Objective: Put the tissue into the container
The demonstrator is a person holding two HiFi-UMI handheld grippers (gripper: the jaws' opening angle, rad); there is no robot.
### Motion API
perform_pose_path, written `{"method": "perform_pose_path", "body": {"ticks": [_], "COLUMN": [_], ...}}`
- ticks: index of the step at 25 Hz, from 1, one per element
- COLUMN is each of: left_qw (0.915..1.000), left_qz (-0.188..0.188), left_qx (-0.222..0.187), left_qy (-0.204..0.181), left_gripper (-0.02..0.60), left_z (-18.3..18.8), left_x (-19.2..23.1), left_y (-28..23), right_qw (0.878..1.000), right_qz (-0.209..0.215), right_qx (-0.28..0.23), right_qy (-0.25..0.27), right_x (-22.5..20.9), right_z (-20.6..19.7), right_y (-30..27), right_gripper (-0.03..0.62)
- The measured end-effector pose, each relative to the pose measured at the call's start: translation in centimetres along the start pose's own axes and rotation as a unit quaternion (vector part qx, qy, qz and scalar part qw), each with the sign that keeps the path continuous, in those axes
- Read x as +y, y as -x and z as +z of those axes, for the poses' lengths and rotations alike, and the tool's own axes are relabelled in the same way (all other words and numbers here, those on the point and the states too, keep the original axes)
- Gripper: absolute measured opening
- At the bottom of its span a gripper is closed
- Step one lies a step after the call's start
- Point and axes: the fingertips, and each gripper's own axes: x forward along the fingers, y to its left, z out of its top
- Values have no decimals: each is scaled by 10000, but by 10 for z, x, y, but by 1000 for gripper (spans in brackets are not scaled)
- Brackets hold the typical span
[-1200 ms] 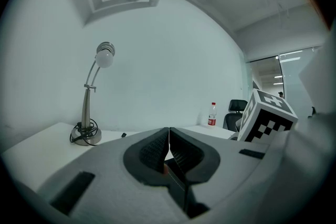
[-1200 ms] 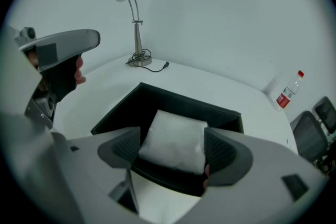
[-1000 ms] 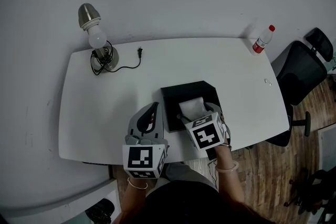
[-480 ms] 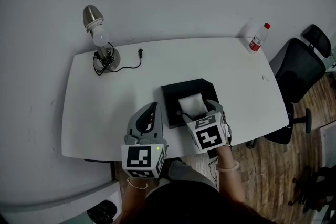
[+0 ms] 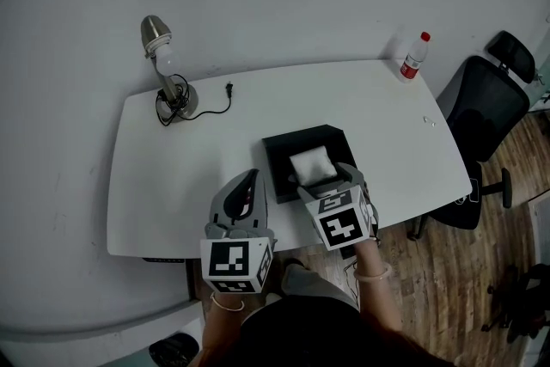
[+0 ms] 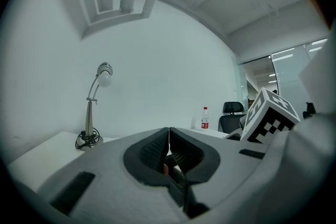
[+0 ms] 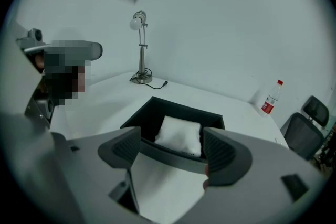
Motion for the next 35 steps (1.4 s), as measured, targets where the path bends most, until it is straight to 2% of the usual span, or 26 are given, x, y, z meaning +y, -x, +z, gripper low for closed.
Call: {"method": "perform_pose_path", "body": {"ticks": [10,12,15,23,35], "left_qw": [9999,9998,9998,9994,9990], "left_qz": [-101,-118,-147,-269,-373], "left_qx": [-101,-116,-135,-179,-223], "left_qy": [-58,-66,-82,-110,-110], "left_gripper": [28,28,28,28,28], "left_z": [6,7,8,10,8], "left_x": [-16,-19,-24,-32,-38], "left_y": [28,34,43,69,116], "right_qw": [9996,9992,9977,9962,9915], "right_qz": [-145,-255,-512,-627,-881], "right_qx": [-239,-306,-433,-581,-938], "right_qy": [-59,-69,-54,-162,-191], "right_x": [11,12,10,24,52], "right_z": [-6,-7,-7,-14,-18], "right_y": [29,37,49,74,117], "right_gripper": [368,338,238,232,161]}}
